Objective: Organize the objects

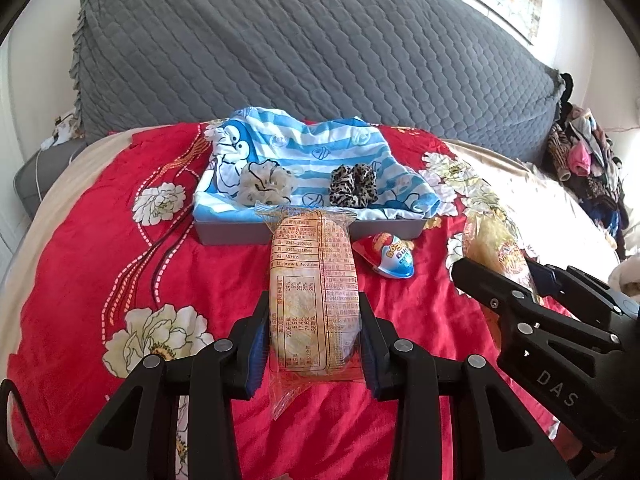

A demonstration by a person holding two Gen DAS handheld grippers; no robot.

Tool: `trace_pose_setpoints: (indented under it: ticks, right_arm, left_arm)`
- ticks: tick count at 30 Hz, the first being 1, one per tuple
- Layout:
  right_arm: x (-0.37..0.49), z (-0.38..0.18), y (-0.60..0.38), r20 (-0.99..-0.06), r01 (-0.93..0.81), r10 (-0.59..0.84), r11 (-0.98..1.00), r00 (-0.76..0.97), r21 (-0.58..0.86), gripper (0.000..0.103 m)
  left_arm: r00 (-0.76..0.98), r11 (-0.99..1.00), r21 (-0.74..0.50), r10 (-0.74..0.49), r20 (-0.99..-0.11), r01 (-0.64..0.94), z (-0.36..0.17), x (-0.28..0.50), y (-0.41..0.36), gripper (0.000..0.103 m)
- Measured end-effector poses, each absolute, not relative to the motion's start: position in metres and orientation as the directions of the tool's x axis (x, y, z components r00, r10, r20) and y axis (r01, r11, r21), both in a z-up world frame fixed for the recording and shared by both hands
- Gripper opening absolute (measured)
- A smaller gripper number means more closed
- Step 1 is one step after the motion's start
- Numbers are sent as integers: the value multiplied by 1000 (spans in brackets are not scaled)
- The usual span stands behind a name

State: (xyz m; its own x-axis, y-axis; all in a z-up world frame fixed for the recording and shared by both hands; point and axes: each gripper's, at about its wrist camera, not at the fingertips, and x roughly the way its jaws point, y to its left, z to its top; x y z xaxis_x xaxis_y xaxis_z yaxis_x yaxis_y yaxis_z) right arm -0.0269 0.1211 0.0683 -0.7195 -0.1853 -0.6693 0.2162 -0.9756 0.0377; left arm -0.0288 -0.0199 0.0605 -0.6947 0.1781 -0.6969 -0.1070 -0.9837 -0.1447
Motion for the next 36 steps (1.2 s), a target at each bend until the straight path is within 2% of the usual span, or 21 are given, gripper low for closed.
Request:
trace_pose_setpoints:
  ticks: [36]
  right_arm:
    - [-86,65,118,-645,234,-201,-972,-737,35,40]
  left_arm:
    - [-711,-984,-164,168,-683,-76,50,-91,-21,40]
